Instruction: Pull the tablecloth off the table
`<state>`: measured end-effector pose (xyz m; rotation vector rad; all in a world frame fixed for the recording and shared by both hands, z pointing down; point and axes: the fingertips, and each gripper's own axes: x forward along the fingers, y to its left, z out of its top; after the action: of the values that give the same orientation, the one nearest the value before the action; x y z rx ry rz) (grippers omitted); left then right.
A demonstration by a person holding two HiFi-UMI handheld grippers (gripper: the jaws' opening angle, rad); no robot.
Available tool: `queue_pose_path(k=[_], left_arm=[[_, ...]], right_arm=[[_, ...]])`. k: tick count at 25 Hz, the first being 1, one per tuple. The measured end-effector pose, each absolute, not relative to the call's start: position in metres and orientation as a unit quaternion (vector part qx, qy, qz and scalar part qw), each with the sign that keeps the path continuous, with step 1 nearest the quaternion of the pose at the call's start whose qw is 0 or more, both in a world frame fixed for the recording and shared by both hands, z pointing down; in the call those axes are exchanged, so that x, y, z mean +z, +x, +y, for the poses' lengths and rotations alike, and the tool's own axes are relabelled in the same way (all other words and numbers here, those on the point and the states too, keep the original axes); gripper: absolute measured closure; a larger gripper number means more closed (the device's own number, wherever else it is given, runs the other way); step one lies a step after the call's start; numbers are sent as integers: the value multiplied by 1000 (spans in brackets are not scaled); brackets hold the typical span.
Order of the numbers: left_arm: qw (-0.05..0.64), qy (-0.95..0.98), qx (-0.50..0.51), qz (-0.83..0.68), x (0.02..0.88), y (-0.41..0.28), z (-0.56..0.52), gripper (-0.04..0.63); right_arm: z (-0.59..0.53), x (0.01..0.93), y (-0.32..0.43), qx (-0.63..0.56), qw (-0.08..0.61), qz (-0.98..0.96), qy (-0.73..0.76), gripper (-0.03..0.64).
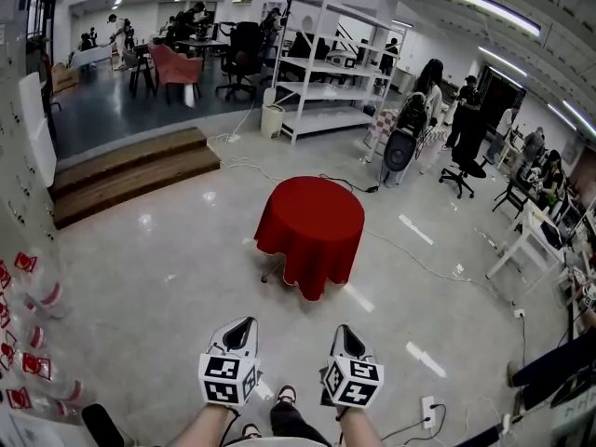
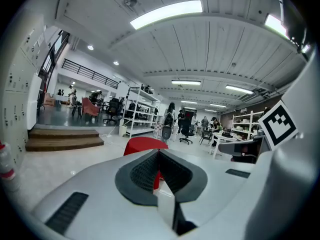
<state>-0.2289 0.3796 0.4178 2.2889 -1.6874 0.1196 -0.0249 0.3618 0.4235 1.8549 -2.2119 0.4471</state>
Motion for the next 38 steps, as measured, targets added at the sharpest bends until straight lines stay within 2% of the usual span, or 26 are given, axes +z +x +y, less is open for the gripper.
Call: queue_pose_path(k=[13,38], left_arm=[[152,777,49,-609,428,-241,323,577],[147,777,68,-608,428,-191,159,577]], right_arm=[[292,438,-22,166,110,-757,622,592],[128,443,35,184,102,-755,621,592]])
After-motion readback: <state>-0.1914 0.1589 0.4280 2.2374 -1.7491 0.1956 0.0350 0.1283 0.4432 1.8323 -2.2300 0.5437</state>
